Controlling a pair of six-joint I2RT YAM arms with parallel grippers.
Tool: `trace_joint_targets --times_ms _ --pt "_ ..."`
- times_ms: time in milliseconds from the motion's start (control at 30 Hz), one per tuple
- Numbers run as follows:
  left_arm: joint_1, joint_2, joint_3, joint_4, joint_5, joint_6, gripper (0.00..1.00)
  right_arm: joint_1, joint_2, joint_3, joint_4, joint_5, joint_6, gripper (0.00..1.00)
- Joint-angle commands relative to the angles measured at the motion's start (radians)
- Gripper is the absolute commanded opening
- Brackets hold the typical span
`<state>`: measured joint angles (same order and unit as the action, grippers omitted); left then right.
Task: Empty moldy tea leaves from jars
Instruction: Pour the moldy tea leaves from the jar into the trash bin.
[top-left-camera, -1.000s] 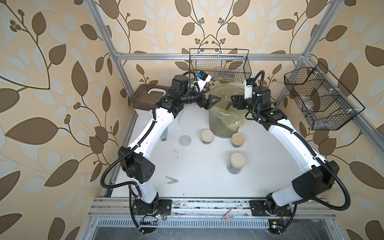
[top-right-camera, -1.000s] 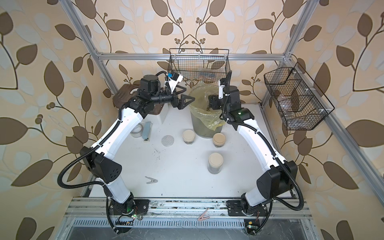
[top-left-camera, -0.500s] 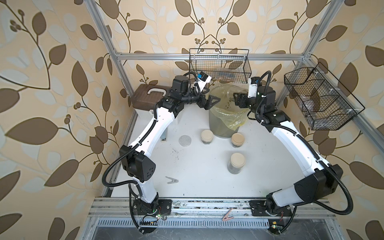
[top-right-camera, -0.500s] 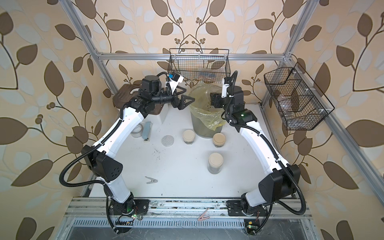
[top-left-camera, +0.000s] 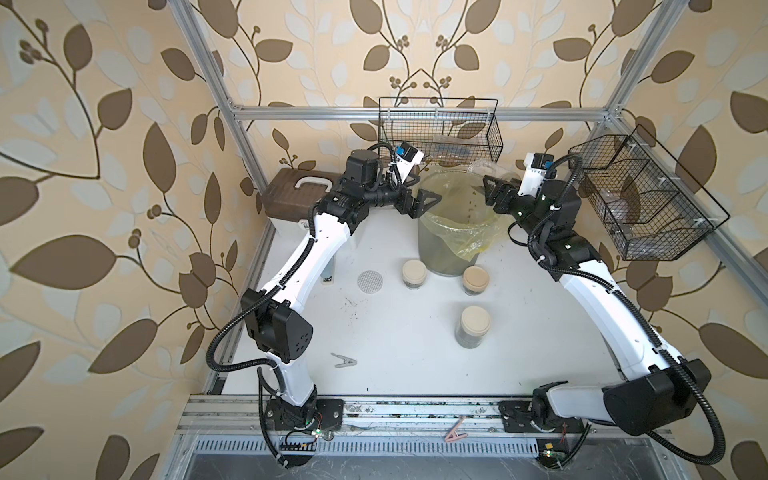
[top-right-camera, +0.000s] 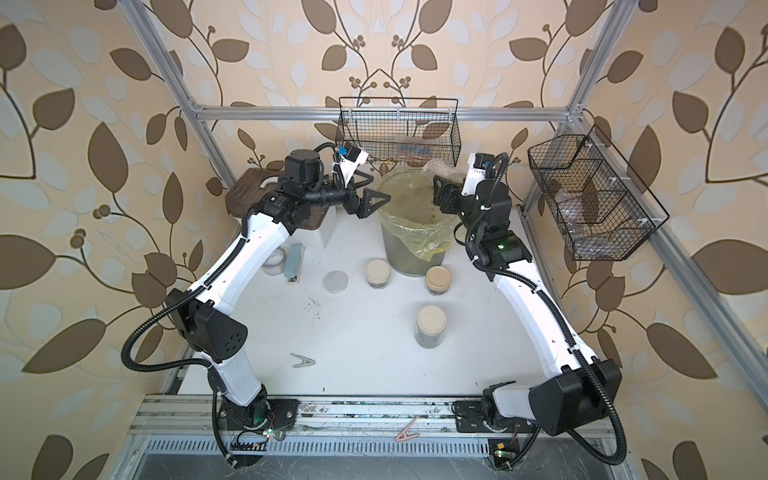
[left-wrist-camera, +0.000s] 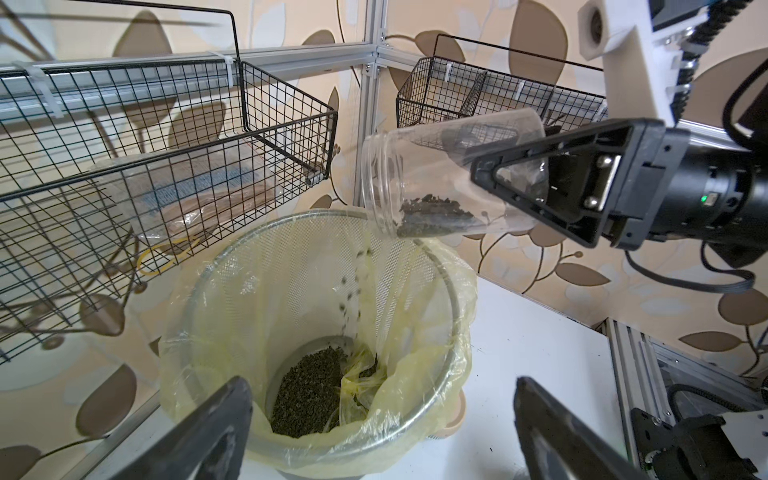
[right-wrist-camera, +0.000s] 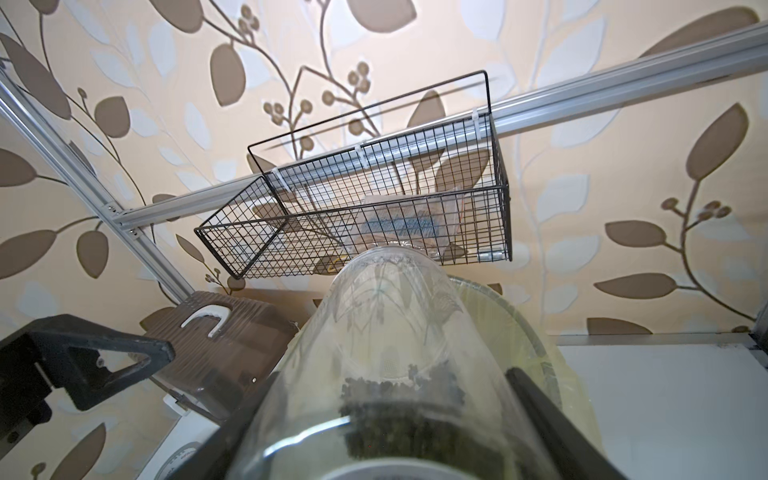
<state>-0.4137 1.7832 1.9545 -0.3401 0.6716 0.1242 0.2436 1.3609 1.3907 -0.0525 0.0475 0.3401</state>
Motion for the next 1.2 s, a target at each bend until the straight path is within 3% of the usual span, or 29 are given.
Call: trace_joint_targets --times_ms 0,667,1167 --pt "-0.013 0.001 0.036 0.010 0.014 0.015 0.99 0.001 0.053 0.049 -0.074 -0.028 -0.006 0.45" --pt "-0.023 0.004 0.039 -0.011 0.014 0.046 0.99 0.055 0.137 0.172 -0.222 0.068 -0.152 0.45" --pt "-0.023 -0.002 0.040 -0.014 0.014 0.052 0.99 0.043 0.088 0.225 -0.191 0.037 -0.080 0.45"
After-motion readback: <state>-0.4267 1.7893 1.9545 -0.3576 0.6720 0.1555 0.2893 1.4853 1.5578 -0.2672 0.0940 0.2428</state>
